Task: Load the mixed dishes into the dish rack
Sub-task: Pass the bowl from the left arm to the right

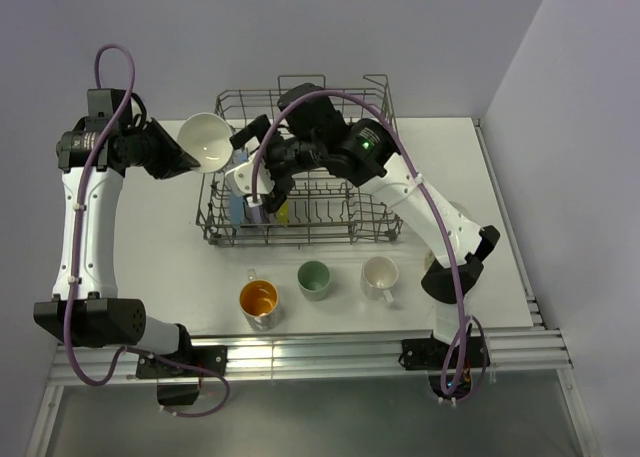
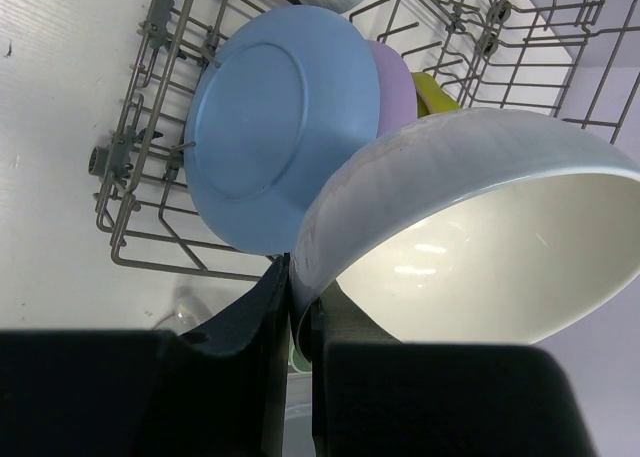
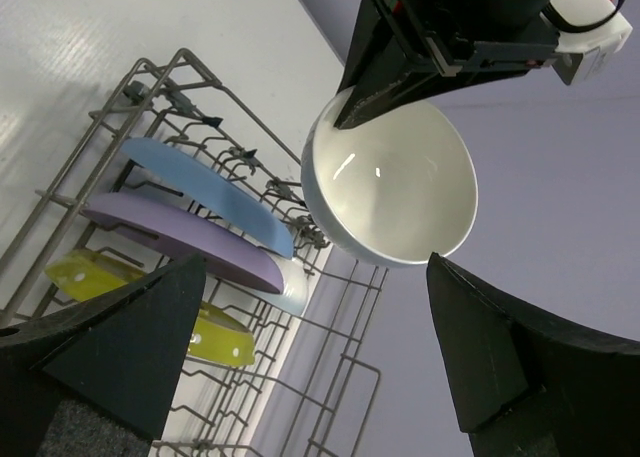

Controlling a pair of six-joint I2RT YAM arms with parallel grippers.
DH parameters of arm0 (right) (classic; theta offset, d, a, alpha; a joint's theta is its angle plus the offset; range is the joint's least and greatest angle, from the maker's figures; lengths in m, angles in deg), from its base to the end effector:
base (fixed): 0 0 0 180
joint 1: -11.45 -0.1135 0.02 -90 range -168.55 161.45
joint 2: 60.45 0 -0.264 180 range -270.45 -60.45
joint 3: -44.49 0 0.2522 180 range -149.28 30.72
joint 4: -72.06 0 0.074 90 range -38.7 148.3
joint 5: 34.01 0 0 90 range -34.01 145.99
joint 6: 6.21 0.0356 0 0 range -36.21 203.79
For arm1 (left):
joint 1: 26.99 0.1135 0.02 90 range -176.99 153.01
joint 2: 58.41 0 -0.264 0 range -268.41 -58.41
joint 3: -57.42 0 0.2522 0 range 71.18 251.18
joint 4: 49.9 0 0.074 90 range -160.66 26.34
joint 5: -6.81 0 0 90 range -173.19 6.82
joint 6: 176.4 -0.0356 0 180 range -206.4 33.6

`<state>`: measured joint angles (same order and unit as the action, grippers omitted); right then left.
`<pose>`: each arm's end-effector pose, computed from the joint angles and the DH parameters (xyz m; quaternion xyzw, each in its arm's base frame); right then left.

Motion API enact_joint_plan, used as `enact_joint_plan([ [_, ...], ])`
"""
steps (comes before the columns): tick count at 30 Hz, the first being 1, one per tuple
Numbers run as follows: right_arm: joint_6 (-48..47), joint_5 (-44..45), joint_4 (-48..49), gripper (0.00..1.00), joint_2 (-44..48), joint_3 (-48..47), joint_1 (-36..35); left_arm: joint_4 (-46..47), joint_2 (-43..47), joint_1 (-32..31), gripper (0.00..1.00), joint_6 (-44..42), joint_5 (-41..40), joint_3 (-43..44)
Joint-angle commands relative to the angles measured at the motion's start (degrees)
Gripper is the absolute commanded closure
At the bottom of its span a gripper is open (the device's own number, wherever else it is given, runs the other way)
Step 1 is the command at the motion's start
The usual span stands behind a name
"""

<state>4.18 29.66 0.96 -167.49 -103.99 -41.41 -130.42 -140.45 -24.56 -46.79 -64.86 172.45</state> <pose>0.2159 0.3112 0.4804 -0.8166 0.2345 0.0784 0.5216 0.2680 0.0002 0.4328 -0.2762 0.8797 -0.2547 0.2916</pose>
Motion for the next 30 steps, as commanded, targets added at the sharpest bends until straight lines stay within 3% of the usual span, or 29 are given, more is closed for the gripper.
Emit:
enact_joint_plan([
  [1,-2.3,1.2,-1.2,0.02,2.2,-2.4,-1.3,4.1,0.9,-0.8,1.0,-0.9,2.2,2.3],
  [9,-4.1,2.8,-0.9,0.02,1.8,-0.8,-2.7,3.4,0.9,-1.9,1.0,-0.6,1.3,2.2],
  [21,-9.9,14.9,2.9,0.09,-2.6,2.7,-5.4,1.1,0.0,-5.9,1.0,0.1,0.5,4.0],
  [30,-11.5,20.4,3.1,0.21,-5.5,4.0,-5.6,0.5,-0.8,-7.6,1.0,0.4,0.2,5.3],
])
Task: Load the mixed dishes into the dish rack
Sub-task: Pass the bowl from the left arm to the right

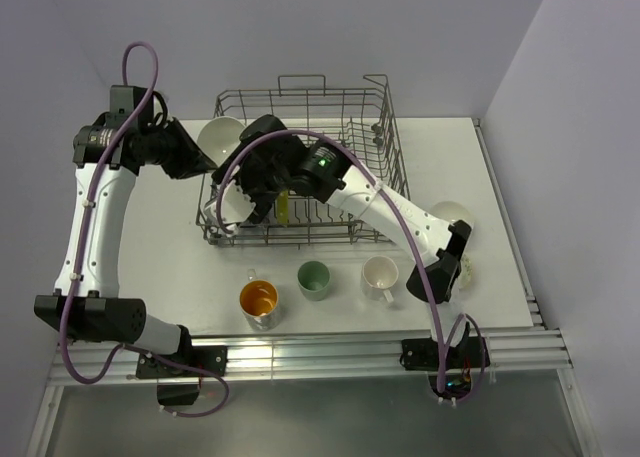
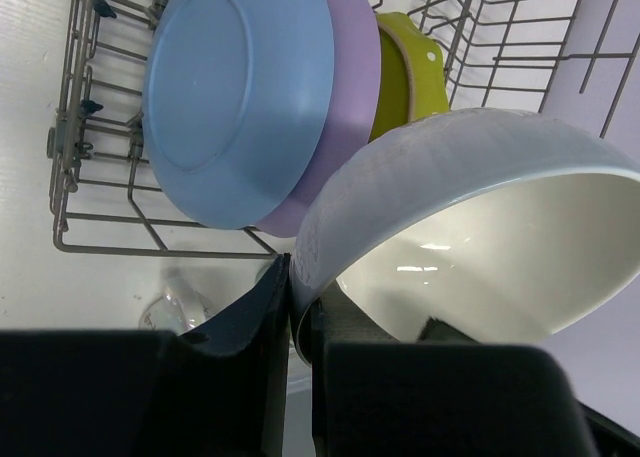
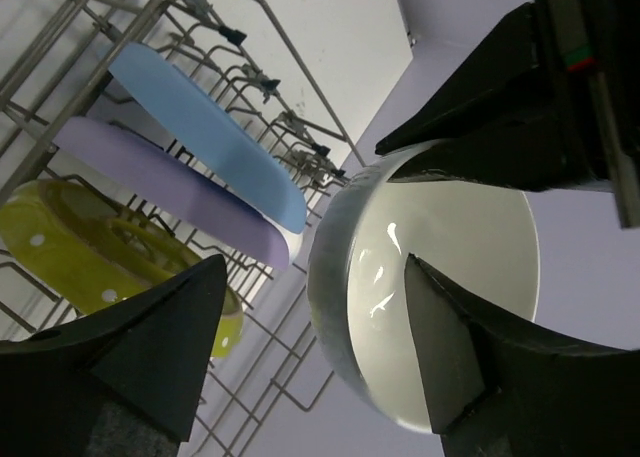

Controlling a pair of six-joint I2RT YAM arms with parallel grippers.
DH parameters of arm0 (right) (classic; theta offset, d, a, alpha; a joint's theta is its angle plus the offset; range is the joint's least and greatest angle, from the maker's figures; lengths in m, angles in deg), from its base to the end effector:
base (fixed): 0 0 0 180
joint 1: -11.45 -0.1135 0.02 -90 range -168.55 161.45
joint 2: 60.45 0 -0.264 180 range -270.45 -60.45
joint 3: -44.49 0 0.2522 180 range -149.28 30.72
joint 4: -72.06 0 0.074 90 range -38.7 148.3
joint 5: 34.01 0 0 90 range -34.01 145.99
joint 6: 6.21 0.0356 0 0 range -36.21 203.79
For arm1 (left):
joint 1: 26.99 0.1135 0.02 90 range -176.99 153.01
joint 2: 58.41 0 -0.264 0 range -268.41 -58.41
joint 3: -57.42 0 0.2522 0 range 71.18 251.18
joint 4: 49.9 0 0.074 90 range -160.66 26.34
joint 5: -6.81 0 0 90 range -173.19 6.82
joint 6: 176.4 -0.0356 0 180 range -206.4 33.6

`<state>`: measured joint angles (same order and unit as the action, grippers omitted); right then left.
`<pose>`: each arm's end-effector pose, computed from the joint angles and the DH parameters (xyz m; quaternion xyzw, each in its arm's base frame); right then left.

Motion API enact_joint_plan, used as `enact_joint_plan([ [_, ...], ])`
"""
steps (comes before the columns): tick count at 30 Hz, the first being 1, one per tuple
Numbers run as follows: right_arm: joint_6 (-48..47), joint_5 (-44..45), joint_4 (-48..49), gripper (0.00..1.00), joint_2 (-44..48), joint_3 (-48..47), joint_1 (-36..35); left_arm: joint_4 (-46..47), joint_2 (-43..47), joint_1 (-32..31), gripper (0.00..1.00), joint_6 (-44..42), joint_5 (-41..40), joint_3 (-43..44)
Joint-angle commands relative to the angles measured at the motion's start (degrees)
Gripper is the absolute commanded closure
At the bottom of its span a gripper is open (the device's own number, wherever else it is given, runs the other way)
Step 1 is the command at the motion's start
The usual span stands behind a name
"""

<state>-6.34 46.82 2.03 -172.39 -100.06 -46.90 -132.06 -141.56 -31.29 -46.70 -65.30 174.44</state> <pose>0.2144 0.3586 0.4280 -0.8697 0.2087 -0.0519 0.4442 0.2681 -0.0311 0.4356 -0.2279 0.8962 -0.2665 0.2716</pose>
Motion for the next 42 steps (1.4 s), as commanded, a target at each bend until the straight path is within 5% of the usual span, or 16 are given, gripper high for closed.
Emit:
enact_joint_plan([
  [1,-0.7,3.6,2.7,0.23,-1.0,0.0,0.0,2.0,0.4,-1.2,1.0,0.4,0.4,3.3],
  [7,0.5,4.5,4.9,0.36,-1.6,0.3,-0.4,1.9,0.7,-2.0,1.0,0.5,-0.4,2.2],
  [13,0.4,7.7,6.3,0.68,-1.6,2.2,-0.6,1.5,0.4,-3.2,1.0,0.7,-2.1,2.6],
  [23,1.0,8.4,5.8,0.84,-2.1,1.8,-0.5,1.0,0.6,-4.0,1.0,1.0,-2.9,3.3],
  [29,3.7,6.0,5.0,0.9,-2.1,-0.1,-0.5,2.4,1.6,-4.0,0.7,1.3,-2.2,0.8],
  [42,6.2,4.1,8.4,0.95,-0.5,1.5,0.9,5.4,2.6,-4.0,0.48,1.9,-2.2,-3.0],
])
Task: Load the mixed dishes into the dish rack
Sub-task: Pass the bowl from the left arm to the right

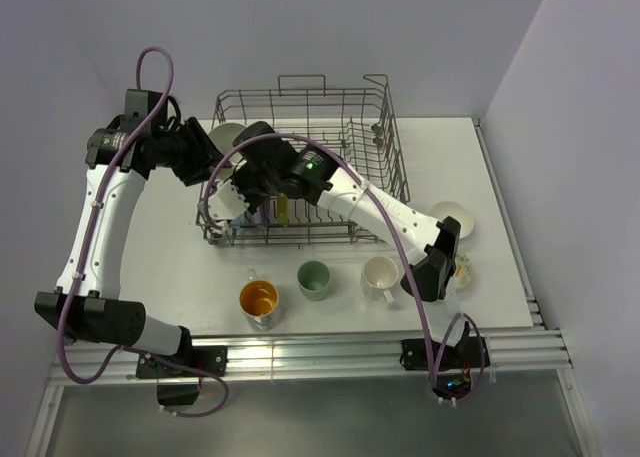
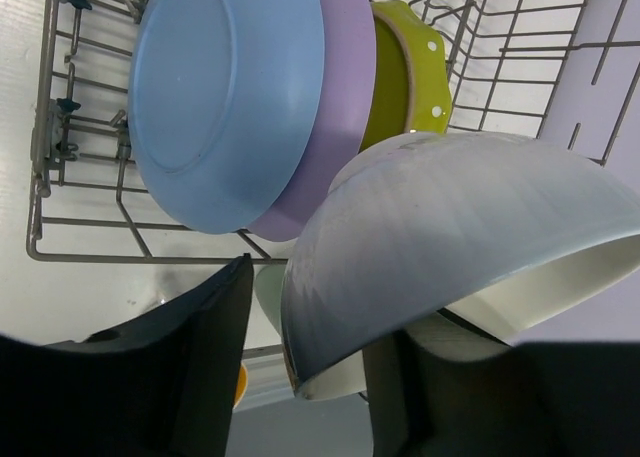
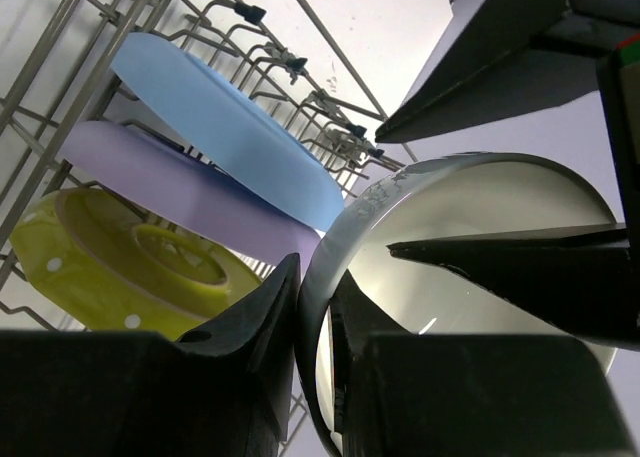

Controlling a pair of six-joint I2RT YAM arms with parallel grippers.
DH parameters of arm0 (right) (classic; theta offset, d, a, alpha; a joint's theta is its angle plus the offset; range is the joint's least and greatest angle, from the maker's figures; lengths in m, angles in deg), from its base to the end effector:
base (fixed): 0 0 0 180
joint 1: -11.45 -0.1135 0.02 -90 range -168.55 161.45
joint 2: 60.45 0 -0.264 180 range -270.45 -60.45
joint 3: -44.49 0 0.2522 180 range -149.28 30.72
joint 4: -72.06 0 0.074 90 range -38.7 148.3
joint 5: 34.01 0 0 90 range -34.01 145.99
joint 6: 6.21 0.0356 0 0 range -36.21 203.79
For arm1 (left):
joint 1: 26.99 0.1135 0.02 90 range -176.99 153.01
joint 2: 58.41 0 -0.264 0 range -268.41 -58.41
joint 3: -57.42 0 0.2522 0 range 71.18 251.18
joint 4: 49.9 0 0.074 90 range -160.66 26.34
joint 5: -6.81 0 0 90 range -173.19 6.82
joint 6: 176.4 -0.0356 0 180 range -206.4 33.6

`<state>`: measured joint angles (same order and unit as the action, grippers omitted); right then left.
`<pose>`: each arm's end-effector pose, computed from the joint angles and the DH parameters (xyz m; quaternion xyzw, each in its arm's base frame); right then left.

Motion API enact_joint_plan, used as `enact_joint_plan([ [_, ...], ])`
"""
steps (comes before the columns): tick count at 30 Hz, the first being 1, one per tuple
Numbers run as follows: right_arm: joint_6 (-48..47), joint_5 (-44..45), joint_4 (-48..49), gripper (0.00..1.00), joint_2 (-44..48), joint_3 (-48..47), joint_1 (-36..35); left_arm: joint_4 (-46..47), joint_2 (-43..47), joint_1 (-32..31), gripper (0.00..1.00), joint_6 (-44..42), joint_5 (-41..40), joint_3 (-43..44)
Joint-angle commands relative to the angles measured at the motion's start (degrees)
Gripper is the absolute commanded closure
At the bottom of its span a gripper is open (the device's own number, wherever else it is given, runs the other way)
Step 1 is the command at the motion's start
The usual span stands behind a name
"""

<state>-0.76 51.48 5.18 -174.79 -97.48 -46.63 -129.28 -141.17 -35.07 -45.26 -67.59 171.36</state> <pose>0.2287 0.3724 0.4017 -0.8606 0.2733 -0.0634 0.4250 0.2706 -0.0481 0.4252 -0.2169 0.9011 -0.2625 0.2685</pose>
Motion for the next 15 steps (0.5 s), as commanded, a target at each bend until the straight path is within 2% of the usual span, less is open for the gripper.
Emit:
enact_joint_plan([
  [1,0.8,-0.9,5.2,0.95,2.0,-1.0,0.7,2.6,2.3,-0.2,0.46,0.3,-0.1,0.4],
  [7,2.5,-1.9,4.9,0.95,1.8,-1.1,1.8,3.6,3.5,-0.2,0.37,-0.4,-0.6,2.2],
  [8,2.6,-2.3,4.7,0.95,1.8,-1.2,1.9,4.0,3.9,-0.2,0.27,-0.5,-0.5,1.9],
  [11,3.7,-3.0,4.4,0.96,2.0,-0.6,2.6,5.7,5.2,-0.2,0.19,-0.6,0.1,1.2],
  [15,5.4,-4.5,5.3,0.96,2.9,0.3,3.6,7.3,6.6,-0.2,0.14,-0.7,-0.4,1.4],
])
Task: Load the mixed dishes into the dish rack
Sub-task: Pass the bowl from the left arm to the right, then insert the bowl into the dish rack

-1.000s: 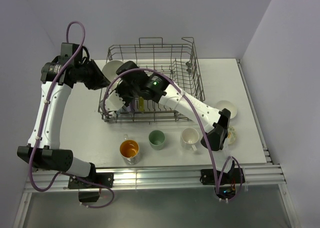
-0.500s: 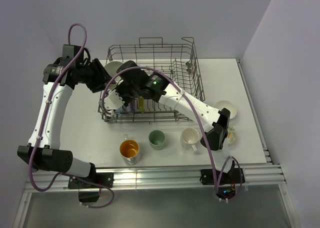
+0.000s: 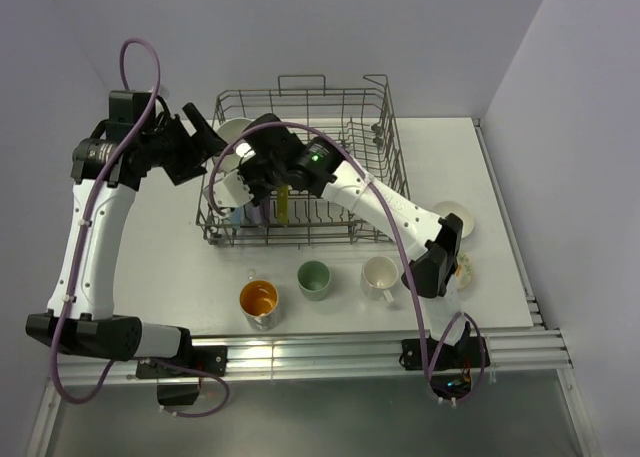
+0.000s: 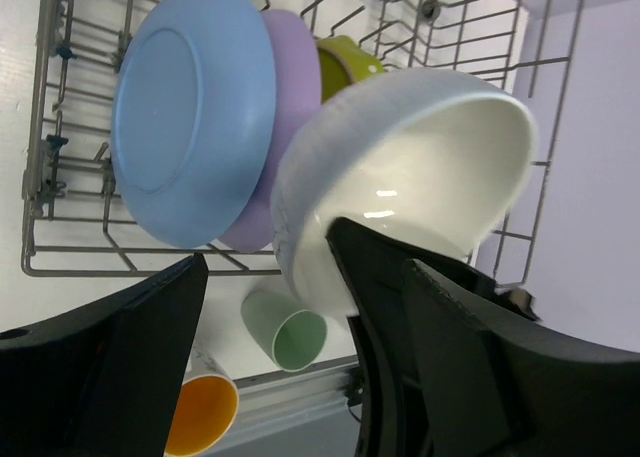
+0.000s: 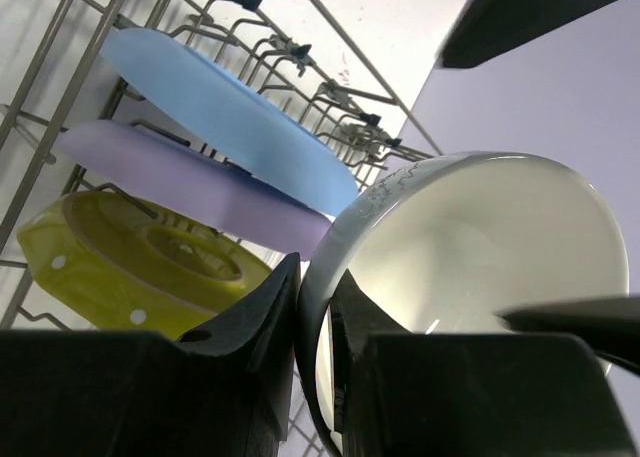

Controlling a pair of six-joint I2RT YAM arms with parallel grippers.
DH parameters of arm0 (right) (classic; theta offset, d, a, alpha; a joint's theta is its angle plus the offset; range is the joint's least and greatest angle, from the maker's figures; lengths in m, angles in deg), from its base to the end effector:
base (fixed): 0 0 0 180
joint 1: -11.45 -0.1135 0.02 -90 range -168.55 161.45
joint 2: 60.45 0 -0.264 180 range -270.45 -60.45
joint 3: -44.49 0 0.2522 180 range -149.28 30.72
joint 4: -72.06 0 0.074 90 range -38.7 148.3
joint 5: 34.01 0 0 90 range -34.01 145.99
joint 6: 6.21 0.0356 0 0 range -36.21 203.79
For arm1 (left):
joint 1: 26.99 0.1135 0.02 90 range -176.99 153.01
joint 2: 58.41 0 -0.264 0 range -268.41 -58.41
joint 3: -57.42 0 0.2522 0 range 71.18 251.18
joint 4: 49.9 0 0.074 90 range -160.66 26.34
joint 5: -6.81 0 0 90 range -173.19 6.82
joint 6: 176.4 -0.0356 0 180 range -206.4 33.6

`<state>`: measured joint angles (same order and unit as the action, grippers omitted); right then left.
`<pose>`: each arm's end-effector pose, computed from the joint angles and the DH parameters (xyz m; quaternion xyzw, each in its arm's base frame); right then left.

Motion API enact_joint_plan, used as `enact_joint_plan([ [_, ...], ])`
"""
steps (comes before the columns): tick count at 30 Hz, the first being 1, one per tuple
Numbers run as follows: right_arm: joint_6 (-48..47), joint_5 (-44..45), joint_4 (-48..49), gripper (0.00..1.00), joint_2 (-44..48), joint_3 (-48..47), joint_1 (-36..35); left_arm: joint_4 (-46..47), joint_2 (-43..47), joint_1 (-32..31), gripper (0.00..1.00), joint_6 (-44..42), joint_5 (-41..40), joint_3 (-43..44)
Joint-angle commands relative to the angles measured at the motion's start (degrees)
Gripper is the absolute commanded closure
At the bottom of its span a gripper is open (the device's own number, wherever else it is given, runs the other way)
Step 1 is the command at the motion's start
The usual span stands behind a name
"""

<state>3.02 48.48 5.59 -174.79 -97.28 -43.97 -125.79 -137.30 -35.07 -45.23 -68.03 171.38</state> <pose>0.2445 0.3629 0.4014 -0.8463 0.3099 -0.0365 0.4318 0.2537 -0.0454 0.4466 -0.2041 0.8797 -0.2809 0.3250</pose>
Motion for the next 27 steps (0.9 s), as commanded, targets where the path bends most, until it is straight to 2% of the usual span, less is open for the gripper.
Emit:
enact_joint_plan([
  [1,2.5,-1.8,5.3,0.96,3.1,0.2,1.1,4.3,3.0,-0.2,0.14,-0.8,-0.1,1.7],
  [2,3.0,-2.1,5.6,0.96,3.2,0.3,1.4,5.1,3.4,-0.2,0.11,-0.8,-0.5,1.8],
  [10,10.9,-7.0,8.0,0.97,3.5,-2.1,4.9,10.4,7.6,-0.2,0.1,-2.6,-3.7,3.6],
  [15,17.7,-10.9,11.4,0.98,3.9,-3.6,7.7,14.5,12.4,-0.2,0.1,-3.5,-6.9,1.6],
  [20,31.6,-15.3,16.8,1.0,3.5,-5.9,13.0,19.8,18.5,-0.2,0.03,-4.4,-9.7,-5.9],
  [27,52.3,-24.0,23.9,1.0,1.6,-7.9,21.7,22.5,23.9,-0.2,0.01,-2.8,-11.3,-13.2],
])
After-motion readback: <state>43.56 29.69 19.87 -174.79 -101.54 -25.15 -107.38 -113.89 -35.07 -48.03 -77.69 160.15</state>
